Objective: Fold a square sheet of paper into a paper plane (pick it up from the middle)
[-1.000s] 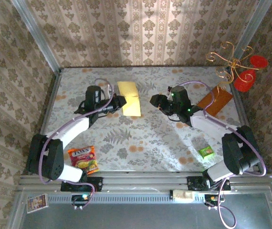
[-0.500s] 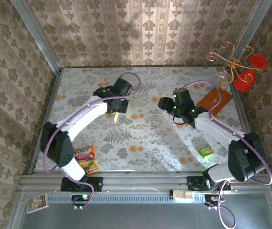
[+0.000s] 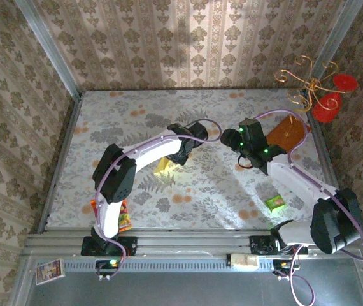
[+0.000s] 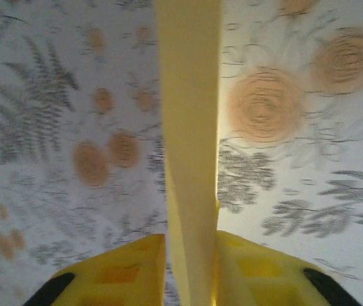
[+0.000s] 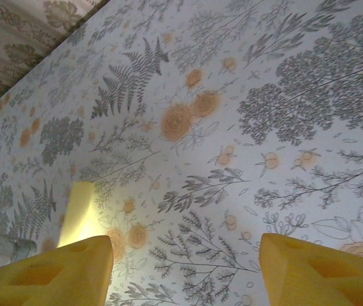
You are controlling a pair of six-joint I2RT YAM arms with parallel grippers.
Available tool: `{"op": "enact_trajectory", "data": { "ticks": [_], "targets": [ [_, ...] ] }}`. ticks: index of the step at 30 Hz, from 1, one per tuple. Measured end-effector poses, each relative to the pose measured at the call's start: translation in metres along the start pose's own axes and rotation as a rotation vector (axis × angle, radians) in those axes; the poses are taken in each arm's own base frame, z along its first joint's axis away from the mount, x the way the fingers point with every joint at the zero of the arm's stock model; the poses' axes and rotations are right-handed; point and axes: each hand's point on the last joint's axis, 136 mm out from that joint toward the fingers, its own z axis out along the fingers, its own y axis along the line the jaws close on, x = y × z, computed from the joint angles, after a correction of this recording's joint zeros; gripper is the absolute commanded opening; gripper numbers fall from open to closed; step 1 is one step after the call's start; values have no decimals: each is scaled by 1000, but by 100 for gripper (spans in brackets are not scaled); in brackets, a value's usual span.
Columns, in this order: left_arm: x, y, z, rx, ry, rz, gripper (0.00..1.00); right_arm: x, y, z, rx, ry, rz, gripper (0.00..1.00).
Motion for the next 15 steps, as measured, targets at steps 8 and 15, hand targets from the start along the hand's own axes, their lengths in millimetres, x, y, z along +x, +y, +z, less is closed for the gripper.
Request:
{"op": "enact_trajectory", "data": {
  "ticks": [8,15],
  "targets": [
    [-3,0,-14,341,-53,-201,56,-5,0,-5,-5,-16,5,62],
    [2,60,-27,501,-178,-487,79,41,18,39,-23,175,-47,41]
  ]
}}
